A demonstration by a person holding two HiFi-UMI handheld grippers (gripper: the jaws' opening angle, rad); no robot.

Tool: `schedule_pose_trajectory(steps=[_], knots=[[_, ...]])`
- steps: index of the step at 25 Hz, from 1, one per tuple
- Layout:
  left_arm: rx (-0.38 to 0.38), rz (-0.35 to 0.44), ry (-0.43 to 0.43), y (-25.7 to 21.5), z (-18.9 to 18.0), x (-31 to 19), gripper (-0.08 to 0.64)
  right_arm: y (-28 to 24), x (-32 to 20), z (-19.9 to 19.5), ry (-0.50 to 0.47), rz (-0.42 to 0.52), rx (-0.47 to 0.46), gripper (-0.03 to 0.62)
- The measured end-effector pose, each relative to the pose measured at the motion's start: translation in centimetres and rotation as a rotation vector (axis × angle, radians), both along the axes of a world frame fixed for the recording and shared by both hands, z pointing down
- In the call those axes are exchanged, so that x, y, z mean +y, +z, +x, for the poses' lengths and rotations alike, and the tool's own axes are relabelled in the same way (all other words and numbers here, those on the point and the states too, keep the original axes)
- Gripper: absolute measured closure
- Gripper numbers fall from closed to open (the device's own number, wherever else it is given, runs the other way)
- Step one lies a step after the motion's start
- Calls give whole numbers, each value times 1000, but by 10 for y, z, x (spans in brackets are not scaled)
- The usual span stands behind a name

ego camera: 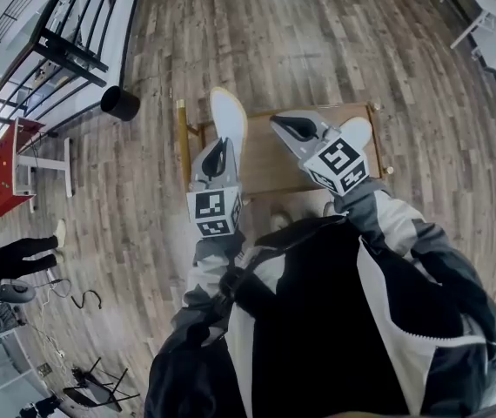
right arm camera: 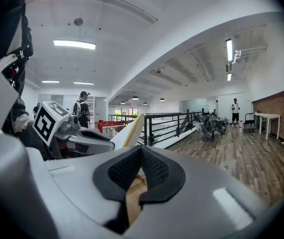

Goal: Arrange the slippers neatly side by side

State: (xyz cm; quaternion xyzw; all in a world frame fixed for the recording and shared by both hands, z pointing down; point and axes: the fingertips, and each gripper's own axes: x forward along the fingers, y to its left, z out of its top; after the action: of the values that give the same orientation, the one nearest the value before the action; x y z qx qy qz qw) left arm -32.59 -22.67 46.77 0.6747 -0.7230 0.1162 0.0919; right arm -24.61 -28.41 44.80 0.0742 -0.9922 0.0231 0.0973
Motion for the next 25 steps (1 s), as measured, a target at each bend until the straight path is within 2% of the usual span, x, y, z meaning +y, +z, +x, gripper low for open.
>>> schedule_pose_trajectory(steps=[5,9,17,25], knots=[[15,9,-3,1,-6,11,535,3,7,-10,-3,-1,-1,588],[36,-29,-26,21,-19,18,535,5,10,-14,4,-2,2,588],[154,-185,-143,103,-71,27,535,9,11,-12,34,5,30,588],[172,-352,-184,180,-88,25,535,17,6,1,72,37,83,588]])
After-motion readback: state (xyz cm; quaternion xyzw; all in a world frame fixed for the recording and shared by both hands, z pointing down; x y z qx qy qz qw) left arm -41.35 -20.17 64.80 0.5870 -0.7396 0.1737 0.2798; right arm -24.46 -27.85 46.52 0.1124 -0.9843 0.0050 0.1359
